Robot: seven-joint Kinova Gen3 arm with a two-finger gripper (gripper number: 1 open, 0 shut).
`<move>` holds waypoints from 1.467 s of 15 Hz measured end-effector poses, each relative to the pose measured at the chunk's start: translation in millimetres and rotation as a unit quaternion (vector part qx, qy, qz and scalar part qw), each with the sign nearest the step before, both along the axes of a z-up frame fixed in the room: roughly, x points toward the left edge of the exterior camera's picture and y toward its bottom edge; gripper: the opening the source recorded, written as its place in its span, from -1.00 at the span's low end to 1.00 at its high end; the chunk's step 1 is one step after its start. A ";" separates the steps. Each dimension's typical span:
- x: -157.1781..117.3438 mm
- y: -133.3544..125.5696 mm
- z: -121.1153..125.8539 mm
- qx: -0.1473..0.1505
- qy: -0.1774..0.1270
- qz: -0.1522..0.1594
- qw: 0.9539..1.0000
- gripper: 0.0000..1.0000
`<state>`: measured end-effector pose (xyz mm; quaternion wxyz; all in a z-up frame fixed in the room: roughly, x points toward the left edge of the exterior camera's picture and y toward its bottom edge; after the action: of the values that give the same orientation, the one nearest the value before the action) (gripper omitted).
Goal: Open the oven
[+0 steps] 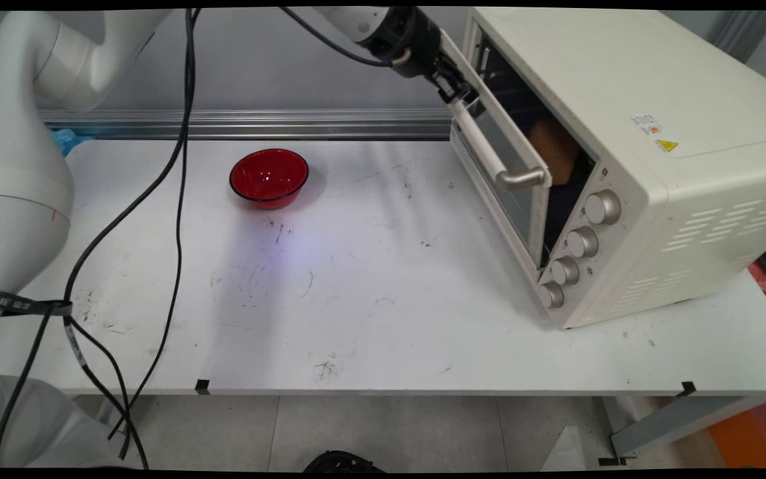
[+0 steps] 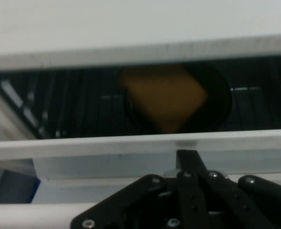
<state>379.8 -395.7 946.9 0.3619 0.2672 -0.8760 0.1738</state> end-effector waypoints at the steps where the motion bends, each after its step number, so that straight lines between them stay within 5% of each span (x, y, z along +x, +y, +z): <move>1: 2.6 1.9 -1.2 0.002 0.001 0.002 1.000 -1.00; 22: 69.6 48.1 -76.1 0.038 0.042 0.025 0.998 -1.00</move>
<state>449.4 -347.6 870.8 0.3837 0.3095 -0.8589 0.1384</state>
